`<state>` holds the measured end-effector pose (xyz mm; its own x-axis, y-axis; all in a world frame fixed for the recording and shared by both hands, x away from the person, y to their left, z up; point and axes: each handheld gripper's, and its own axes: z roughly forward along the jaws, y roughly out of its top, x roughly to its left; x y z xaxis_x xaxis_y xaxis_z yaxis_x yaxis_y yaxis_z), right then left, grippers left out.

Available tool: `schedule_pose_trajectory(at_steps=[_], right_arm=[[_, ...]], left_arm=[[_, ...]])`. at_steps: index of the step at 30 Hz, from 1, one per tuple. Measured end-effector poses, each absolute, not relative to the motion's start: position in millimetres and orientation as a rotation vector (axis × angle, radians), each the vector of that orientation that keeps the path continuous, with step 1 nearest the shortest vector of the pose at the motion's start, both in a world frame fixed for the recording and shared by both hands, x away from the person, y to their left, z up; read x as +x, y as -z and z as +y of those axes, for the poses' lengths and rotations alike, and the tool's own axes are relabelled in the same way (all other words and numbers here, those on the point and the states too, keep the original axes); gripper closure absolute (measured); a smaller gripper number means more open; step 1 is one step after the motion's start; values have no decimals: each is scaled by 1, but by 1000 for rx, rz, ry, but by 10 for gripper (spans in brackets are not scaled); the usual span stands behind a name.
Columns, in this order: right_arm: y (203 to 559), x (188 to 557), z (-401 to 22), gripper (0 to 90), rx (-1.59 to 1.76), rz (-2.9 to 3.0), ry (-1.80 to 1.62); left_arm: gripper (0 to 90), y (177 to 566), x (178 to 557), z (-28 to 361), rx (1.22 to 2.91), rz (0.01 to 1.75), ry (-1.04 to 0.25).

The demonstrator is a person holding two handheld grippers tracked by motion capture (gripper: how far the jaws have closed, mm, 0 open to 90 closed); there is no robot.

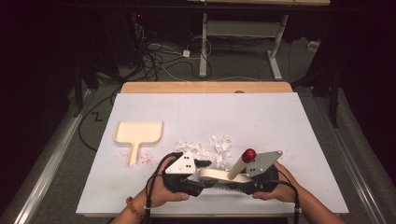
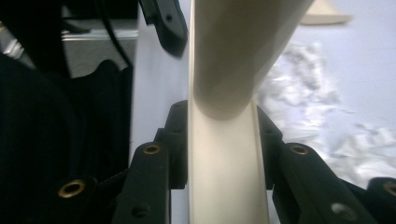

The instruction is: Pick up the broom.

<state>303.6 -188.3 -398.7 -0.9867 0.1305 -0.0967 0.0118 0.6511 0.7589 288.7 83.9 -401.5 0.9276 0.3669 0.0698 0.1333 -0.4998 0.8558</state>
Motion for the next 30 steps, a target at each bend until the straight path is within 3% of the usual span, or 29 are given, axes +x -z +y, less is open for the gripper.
schedule_pose_trajectory(at_steps=[1, 6, 11, 15, 20, 30], right_arm=[[397, 304, -190, 677, 144, 2706, -1244], [388, 311, -201, 676, 285, 2613, -1231], [378, 316, -218, 677, 399, 2518, -1196], [375, 317, -237, 677, 485, 2476, -1124], [373, 318, -265, 676, 609, 2393, -1073], [388, 334, -299, 677, 870, 2280, -879]], left_arm=[[237, 401, 287, 89, 2100, 378, -355], [209, 406, 279, 122, 2092, 469, -621], [190, 424, 270, 159, 2108, 578, -741], [189, 442, 264, 184, 2143, 657, -778], [200, 458, 253, 203, 2127, 757, -721], [196, 466, 250, 198, 2161, 781, -742]])
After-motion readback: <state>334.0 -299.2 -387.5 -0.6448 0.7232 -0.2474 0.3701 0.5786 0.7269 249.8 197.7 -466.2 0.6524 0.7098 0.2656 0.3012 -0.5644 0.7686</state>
